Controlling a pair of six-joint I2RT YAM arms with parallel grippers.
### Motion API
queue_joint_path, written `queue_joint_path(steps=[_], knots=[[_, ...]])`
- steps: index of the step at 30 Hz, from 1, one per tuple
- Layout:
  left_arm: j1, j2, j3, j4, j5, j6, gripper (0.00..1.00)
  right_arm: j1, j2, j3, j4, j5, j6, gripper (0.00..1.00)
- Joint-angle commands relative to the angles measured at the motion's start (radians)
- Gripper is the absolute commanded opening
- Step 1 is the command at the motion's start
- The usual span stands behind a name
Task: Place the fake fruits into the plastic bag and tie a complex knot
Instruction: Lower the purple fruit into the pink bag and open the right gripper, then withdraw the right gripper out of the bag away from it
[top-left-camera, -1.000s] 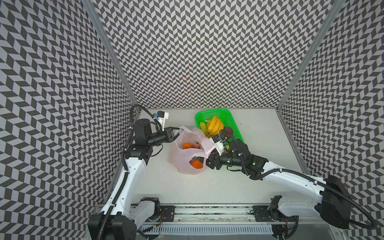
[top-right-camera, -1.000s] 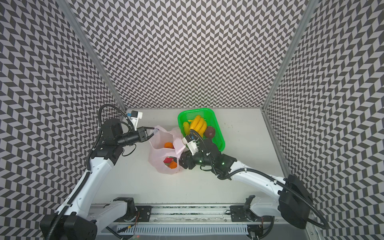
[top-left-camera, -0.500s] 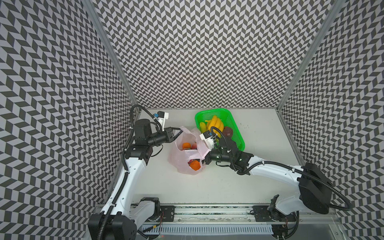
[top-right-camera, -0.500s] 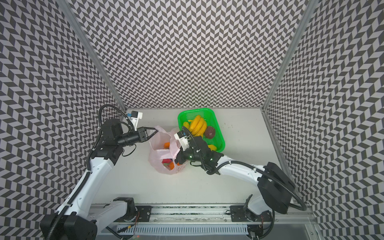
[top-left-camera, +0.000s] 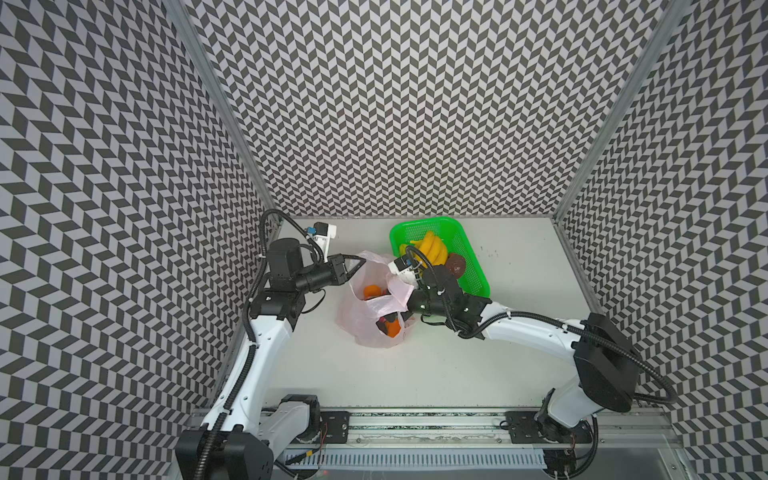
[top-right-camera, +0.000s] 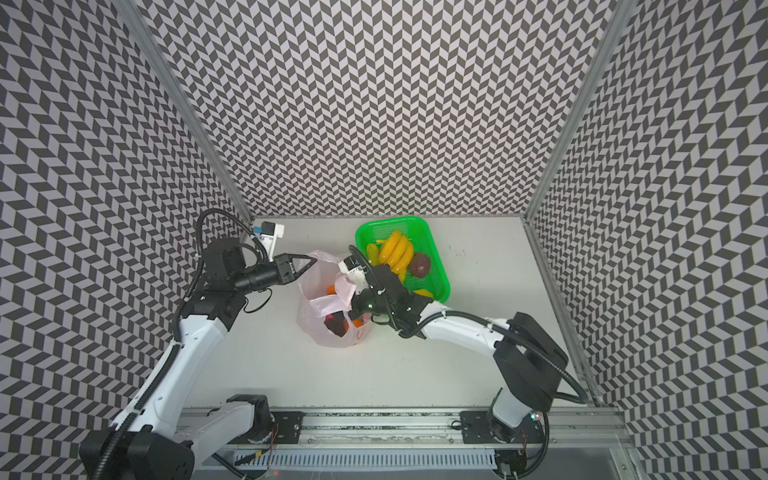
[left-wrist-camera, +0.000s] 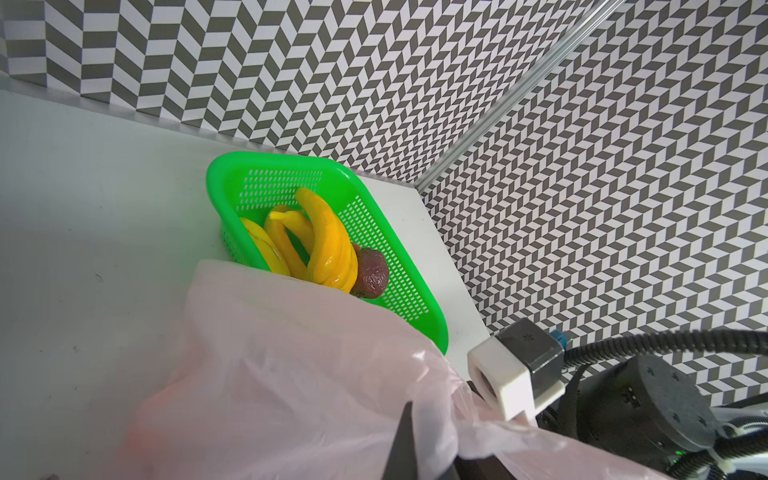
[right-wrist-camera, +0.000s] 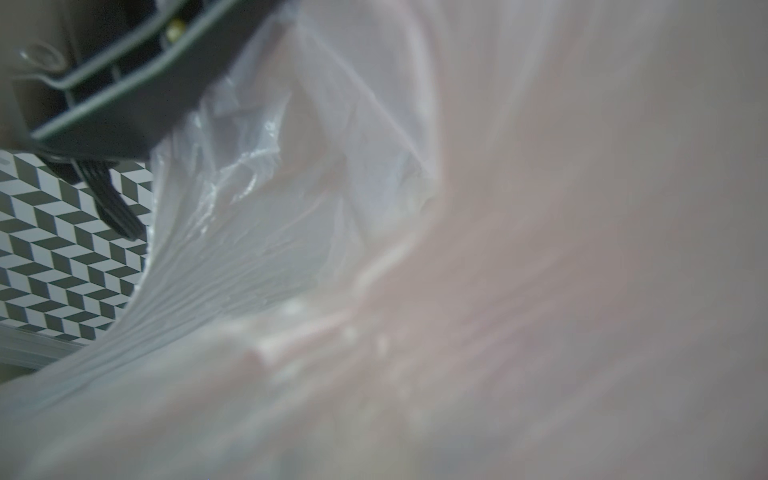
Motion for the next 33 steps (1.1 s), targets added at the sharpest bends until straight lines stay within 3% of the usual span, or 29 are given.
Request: queue_joint_path(steps=[1, 12, 19, 25, 33], knots=[[-0.007, -0.024, 0.003, -0.004, -0.004, 0.013, 0.0, 0.004, -0.051, -0.001, 0.001, 0.03, -0.028, 0.85], [-0.005, -0.024, 0.008, -0.004, -0.005, 0.009, 0.0, 0.0, -0.131, -0.052, -0.043, 0.058, -0.062, 0.85], [-0.004, -0.026, 0.006, -0.006, -0.01, 0.015, 0.0, -0.017, -0.207, -0.075, -0.152, 0.083, -0.199, 0.85], [-0.004, -0.023, 0.006, -0.003, -0.01, 0.015, 0.0, -0.056, -0.306, -0.128, -0.21, 0.081, -0.301, 0.87], [-0.004, -0.015, 0.006, 0.002, -0.01, 0.016, 0.0, -0.15, -0.417, -0.185, -0.258, 0.076, -0.33, 0.89]])
